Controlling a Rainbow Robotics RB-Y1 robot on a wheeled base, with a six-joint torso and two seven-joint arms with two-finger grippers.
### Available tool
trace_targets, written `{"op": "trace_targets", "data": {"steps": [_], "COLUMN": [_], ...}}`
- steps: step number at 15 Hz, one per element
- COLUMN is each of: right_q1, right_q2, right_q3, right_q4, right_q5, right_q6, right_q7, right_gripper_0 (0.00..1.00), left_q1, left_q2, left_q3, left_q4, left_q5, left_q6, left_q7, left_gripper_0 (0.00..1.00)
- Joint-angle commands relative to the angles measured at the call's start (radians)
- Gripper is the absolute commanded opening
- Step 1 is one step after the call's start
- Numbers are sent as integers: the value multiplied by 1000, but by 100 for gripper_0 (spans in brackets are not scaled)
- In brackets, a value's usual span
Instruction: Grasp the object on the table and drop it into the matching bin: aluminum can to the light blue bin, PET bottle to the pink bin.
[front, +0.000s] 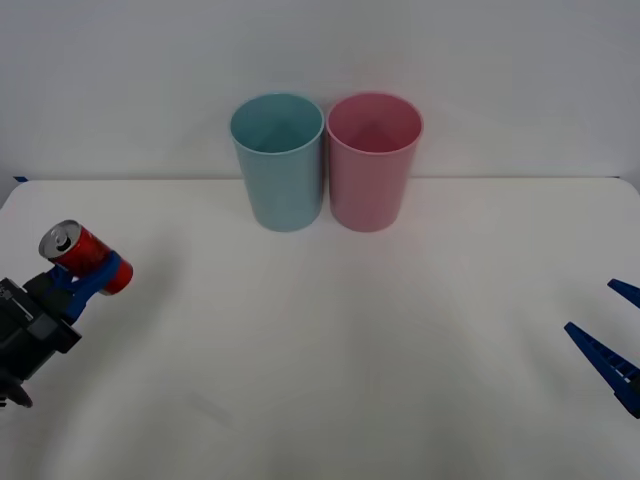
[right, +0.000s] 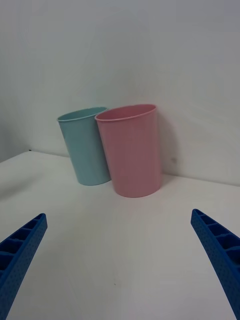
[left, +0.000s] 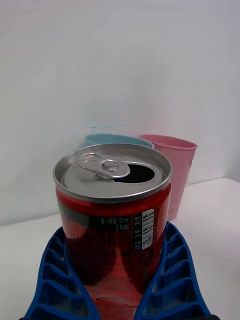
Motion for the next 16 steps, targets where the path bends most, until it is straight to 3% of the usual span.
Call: {"op": "trace_targets", "data": {"steps": [1, 4, 10, 16], "right_q1": [0, 0, 0, 0], "right_q2": [0, 0, 0, 0], "right_q3": [0, 0, 0, 0], "right_q4": [0, 0, 0, 0], "right_q5": [0, 0, 0, 0], "right_q6": [0, 0, 0, 0], "right_q7": [0, 0, 0, 0], "right_gripper_0": [100, 100, 100, 100], "left_q1": [-68, -124, -338, -625], "left_q2": [-1, -1, -9, -16], "left_q3": [-2, -5, -57, -114], "left_q4": [-38, -111, -100, 171], "left_q5": [-62, -153, -340, -407], "left_q6": [54, 129, 208, 204], "left_q7": [91, 248, 519, 524], "left_gripper_0": [0, 0, 0, 0]}}
